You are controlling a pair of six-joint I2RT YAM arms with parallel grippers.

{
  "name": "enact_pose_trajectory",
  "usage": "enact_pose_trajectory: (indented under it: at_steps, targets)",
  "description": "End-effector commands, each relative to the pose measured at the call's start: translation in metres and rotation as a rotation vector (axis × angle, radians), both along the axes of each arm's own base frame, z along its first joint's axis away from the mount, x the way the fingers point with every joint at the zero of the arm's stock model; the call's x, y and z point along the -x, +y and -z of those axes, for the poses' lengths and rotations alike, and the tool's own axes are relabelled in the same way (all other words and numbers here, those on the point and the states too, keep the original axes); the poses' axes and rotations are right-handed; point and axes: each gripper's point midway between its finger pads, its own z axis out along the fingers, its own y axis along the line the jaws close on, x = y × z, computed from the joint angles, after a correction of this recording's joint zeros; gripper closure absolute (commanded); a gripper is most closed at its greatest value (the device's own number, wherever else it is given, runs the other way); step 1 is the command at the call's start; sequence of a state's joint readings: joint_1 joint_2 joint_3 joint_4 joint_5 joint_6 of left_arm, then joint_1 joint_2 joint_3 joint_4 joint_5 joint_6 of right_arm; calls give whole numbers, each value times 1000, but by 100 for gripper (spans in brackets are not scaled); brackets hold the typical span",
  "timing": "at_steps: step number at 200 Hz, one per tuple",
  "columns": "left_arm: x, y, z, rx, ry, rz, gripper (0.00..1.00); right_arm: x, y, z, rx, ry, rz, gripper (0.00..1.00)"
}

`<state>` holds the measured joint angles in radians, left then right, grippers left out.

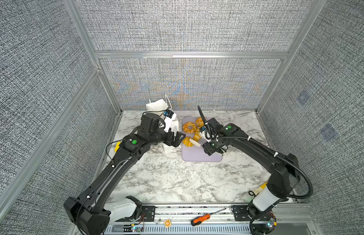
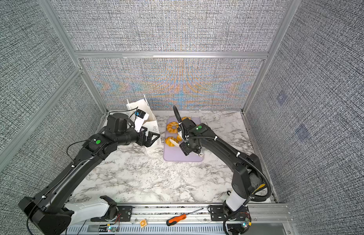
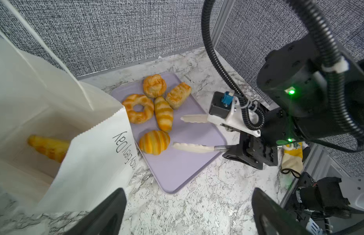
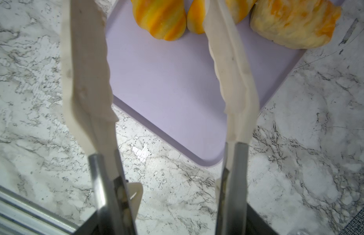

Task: Place the fake bread into the paper bag
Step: 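Move the empty tongs back over the tray with right gripper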

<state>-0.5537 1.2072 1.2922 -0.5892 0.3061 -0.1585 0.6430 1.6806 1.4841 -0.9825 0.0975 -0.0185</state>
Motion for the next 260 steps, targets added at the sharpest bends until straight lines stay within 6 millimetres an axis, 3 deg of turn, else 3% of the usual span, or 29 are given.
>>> enact_pose_trajectory:
  at_steps: [1, 45, 124, 196, 260]
  targets:
    - [-2, -2, -3, 23, -20, -4, 2, -14, 2, 3, 37, -29, -1, 31]
    - [3, -1, 3, 36, -6, -1, 1, -31, 12, 19, 68, -8, -21, 30]
    - [6, 0, 6, 28, -2, 8, 1, -32, 26, 44, 28, 93, -52, 28]
    - [5, 1, 5, 21, -7, 9, 1, -17, 36, 57, 1, 194, -76, 28]
    - [7, 2, 4, 18, -13, 7, 1, 7, 41, 48, 0, 236, -103, 28]
